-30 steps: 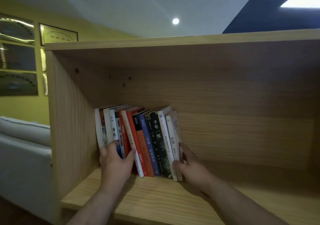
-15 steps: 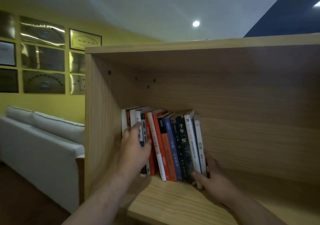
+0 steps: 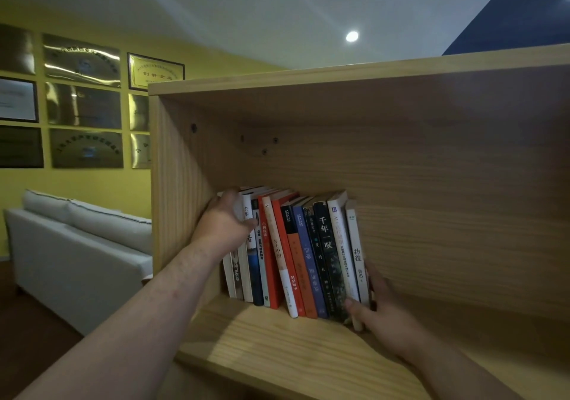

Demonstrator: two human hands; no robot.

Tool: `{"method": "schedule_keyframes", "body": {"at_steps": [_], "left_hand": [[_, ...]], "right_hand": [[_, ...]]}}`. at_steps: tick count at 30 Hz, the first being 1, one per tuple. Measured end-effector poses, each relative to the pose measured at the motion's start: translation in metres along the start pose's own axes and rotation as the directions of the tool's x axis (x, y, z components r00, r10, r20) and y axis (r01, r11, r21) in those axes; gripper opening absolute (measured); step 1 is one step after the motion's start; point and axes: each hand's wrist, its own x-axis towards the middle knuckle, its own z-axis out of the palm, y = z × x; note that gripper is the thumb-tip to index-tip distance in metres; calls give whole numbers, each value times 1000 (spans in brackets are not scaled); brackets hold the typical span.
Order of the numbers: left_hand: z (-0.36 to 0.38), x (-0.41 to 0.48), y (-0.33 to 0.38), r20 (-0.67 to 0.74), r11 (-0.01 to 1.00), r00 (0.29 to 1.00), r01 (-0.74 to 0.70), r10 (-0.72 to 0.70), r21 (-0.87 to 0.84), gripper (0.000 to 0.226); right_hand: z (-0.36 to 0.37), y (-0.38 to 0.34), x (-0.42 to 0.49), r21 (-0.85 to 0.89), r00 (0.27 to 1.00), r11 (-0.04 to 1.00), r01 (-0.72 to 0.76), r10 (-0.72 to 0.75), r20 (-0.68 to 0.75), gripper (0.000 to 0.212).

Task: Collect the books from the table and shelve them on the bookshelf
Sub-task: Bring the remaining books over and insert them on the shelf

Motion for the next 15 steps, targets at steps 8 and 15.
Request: {"method": "schedule_keyframes", "body": {"at_steps": [8,15], "left_hand": [[-5,-11,3,-171,999,984,-51,53,15,42],[-5,-29,11,-236,992,971,-55,27,-113,37]], "right_hand": [[-1,-1,-1,4,1000,1000,-1,1,-13,93],[-1,-2,-2,10,1000,1000,-2,2,-22,93]]}}
